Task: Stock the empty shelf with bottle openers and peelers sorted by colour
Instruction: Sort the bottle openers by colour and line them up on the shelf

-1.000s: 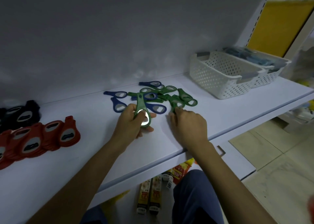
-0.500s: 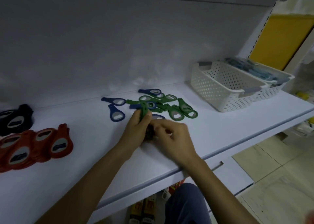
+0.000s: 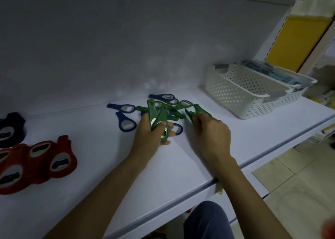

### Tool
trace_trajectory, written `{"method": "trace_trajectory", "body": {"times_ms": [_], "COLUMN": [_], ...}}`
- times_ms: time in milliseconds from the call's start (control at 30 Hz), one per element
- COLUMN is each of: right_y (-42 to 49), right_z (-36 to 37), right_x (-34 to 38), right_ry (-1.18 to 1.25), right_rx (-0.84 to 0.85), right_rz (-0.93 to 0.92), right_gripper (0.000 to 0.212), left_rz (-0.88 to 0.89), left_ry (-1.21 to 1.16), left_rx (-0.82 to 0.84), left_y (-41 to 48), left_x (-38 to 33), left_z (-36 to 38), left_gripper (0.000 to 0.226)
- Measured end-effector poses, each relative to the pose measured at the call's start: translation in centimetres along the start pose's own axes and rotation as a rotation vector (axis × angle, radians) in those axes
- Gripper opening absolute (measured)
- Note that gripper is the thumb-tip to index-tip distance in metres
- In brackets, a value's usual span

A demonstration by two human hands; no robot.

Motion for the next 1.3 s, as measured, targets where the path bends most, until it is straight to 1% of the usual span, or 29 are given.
{"method": "trace_trajectory", "body": {"times_ms": [67,133,167,233,300,367,433,467,500,533,567,600,633,667,700,733,800,900,967,1000,1033,1067,1100,1133,1167,1200,1233,1267,1300], "right_y": [-0.7,-1.5,-1.9,-2.5,-2.4,-2.0,-1.1,-0.5,0.3,1.3,2.4,3.2,3.6,3.8,3.8,3.6,3.3,3.0,2.7,2.3,2.0,1.6,1.2,0.8,0.5,0.3,0.3,0.3,0.4], "right_z": [-1.0,-1.2,-0.8,0.0,0.3,0.3,0.0,-0.2,-0.3,-0.2,-0.1,0.2,0.6,1.3,1.9,2.4,2.9,2.3,1.2,0.6,0.0,-0.2,-0.2,0.1,0.5,0.9,1.1,1.1,0.9], "right_x": [0.8,2.9,4.1,5.6,5.8,5.3,4.8,4.5,3.8,2.9,1.6,0.5,-0.4,-1.2,-1.6,-1.7,-1.6,-1.1,-0.5,0.2,0.9,1.8,2.8,3.7,4.3,4.7,4.8,4.7,4.7], "right_ry": [0.193,0.182,0.152,0.183,0.333,0.522,0.799,0.949,1.030,0.983,0.798,0.524,0.258,0.078,-0.014,-0.051,-0.085,-0.070,0.004,0.071,0.115,0.128,0.121,0.126,0.160,0.221,0.293,0.358,0.403], "right_rx": [-0.160,-0.239,-0.231,-0.145,-0.010,0.146,0.275,0.281,0.232,0.161,0.110,0.106,0.144,0.210,0.275,0.302,0.271,0.162,-0.015,-0.146,-0.270,-0.352,-0.355,-0.290,-0.194,-0.104,-0.034,0.008,0.014], "right_rz": [0.021,-0.093,-0.175,-0.308,-0.333,-0.266,-0.123,-0.028,0.066,0.143,0.195,0.229,0.245,0.253,0.255,0.239,0.176,0.123,0.102,0.058,-0.017,-0.129,-0.284,-0.455,-0.605,-0.710,-0.764,-0.768,-0.737], "right_gripper": [0.015,0.014,0.015,0.013,0.014,0.019,0.023,0.024,0.022,0.021,0.019,0.021,0.026,0.031,0.031,0.027,0.024,0.031,0.032,0.027,0.021,0.017,0.016,0.018,0.022,0.024,0.026,0.027,0.028], "left_rz": [0.009,0.027,0.036,0.045,0.036,0.040,0.039,0.041,0.046,0.048,0.043,0.040,0.031,0.024,0.018,0.017,0.019,0.025,0.032,0.037,0.036,0.030,0.020,0.017,0.018,0.020,0.027,0.028,0.020], "left_ry": [-0.015,-0.015,-0.013,0.012,0.002,-0.006,-0.037,-0.042,-0.035,-0.029,-0.033,-0.043,-0.060,-0.075,-0.086,-0.086,-0.069,-0.039,-0.031,-0.033,-0.038,-0.058,-0.089,-0.112,-0.121,-0.120,-0.121,-0.123,-0.129], "left_rx": [-0.004,-0.014,-0.027,-0.066,-0.092,-0.076,-0.063,-0.065,-0.071,-0.076,-0.081,-0.082,-0.081,-0.073,-0.063,-0.054,-0.043,-0.033,-0.041,-0.054,-0.067,-0.078,-0.082,-0.088,-0.096,-0.093,-0.091,-0.082,-0.070], "left_y": [0.1,0.2,0.2,0.3,0.3,0.3,0.4,0.5,0.4,0.4,0.3,0.2,0.2,0.2,0.3,0.3,0.5,0.5,0.5,0.6,0.6,0.7,0.8,0.8,0.7,0.7,0.7,0.7,0.7], "left_x": [0.2,0.3,0.4,0.3,0.1,0.0,0.1,0.3,0.3,0.3,0.3,0.2,0.1,0.2,0.1,0.1,0.2,0.3,0.4,0.3,0.3,0.3,0.2,0.1,-0.1,-0.2,-0.3,-0.2,-0.1], "left_z": [0.0,0.0,0.0,-0.1,-0.3,-0.3,-0.4,-0.4,-0.4,-0.4,-0.3,-0.3,-0.2,-0.2,-0.2,-0.2,-0.1,-0.1,0.0,0.0,0.0,0.0,0.1,0.1,0.0,-0.1,-0.3,-0.4,-0.4], "left_gripper": [0.019,0.021,0.019,0.014,0.013,0.009,0.004,0.009,0.014,0.018,0.019,0.019,0.019,0.019,0.020,0.019,0.018,0.016,0.018,0.018,0.018,0.015,0.008,0.008,0.021,0.033,0.038,0.035,0.029]}}
Point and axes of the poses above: each hand's wrist, its own y-axis towards the middle knuckle, its own z-axis out of the palm, x = y × z, the point moved 2 cm from there along y, towards the middle knuckle, and after that the axes turned 8 degrees about x, right-handed, at the moved point
